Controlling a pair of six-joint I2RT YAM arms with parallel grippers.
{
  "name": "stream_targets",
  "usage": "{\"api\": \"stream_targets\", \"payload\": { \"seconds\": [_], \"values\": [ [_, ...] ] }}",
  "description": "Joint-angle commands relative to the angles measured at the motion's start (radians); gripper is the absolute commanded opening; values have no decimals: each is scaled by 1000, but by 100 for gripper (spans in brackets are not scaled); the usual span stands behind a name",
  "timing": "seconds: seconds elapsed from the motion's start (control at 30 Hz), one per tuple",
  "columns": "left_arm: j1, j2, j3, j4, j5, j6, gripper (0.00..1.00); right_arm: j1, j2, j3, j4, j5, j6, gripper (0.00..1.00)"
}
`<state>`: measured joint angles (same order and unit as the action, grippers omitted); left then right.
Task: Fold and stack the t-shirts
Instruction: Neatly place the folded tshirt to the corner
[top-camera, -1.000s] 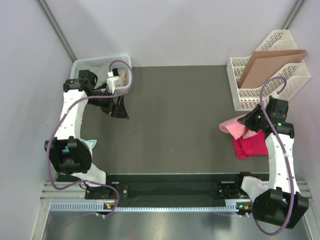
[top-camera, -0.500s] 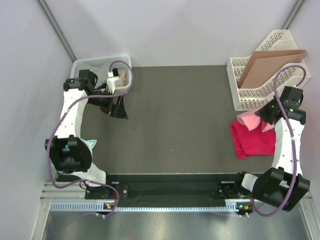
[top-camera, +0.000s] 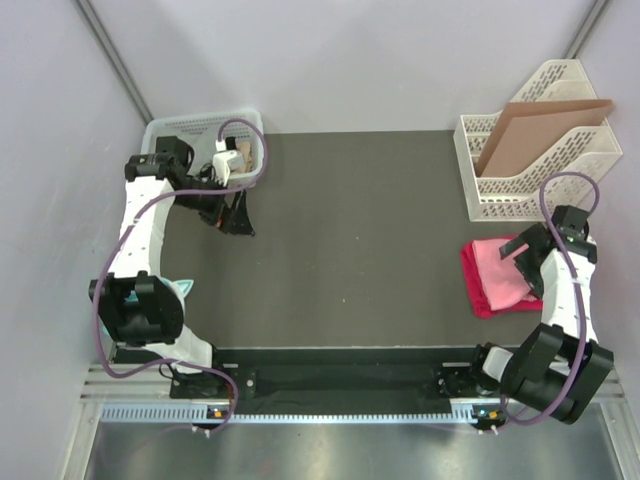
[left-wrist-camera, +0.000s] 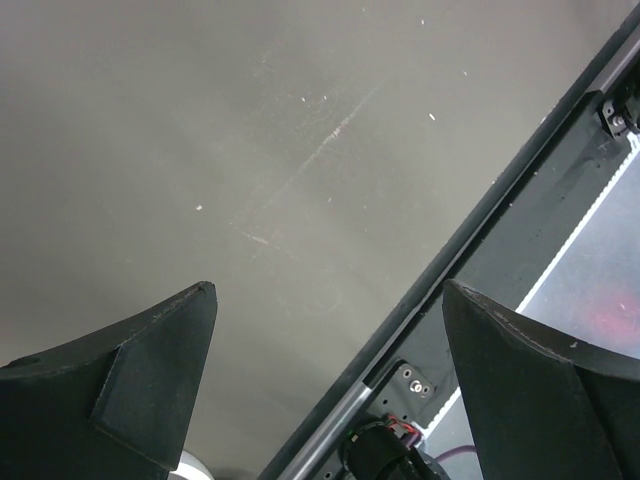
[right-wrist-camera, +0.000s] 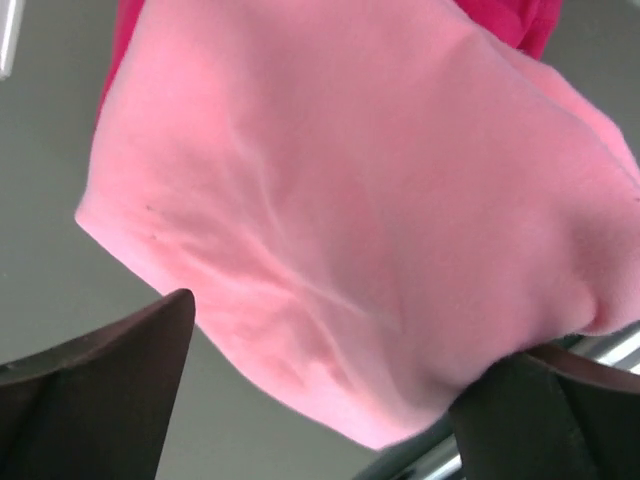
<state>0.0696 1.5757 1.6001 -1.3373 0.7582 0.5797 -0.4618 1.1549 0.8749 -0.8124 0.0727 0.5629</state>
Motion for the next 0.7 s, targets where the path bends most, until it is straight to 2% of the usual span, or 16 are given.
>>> {"api": "stream_targets", "payload": {
  "seconds": [0.0,0.17,0.3,0.4,0.6,0.67],
  "values": [
    [6,-2,75,-111,7,32,99,-15,-3,0,-10,-49,14,100],
    [4,1,104,-134,23,29,99,-12,-17,-140,44,-186,-12,100],
    [4,-8,103,-134,32,20,99,-9,-107,-197,-8,-278,-32,100],
    [2,-5,112,-131,33,2,99,11,-191,-102,-89,-313,9,100],
    [4,3,153,-135,29,-26,99,35,-190,140,-154,-341,86,100],
    [2,-2,158,-135,21,-26,99,35,-181,160,-140,-341,95,100]
  ]
}}
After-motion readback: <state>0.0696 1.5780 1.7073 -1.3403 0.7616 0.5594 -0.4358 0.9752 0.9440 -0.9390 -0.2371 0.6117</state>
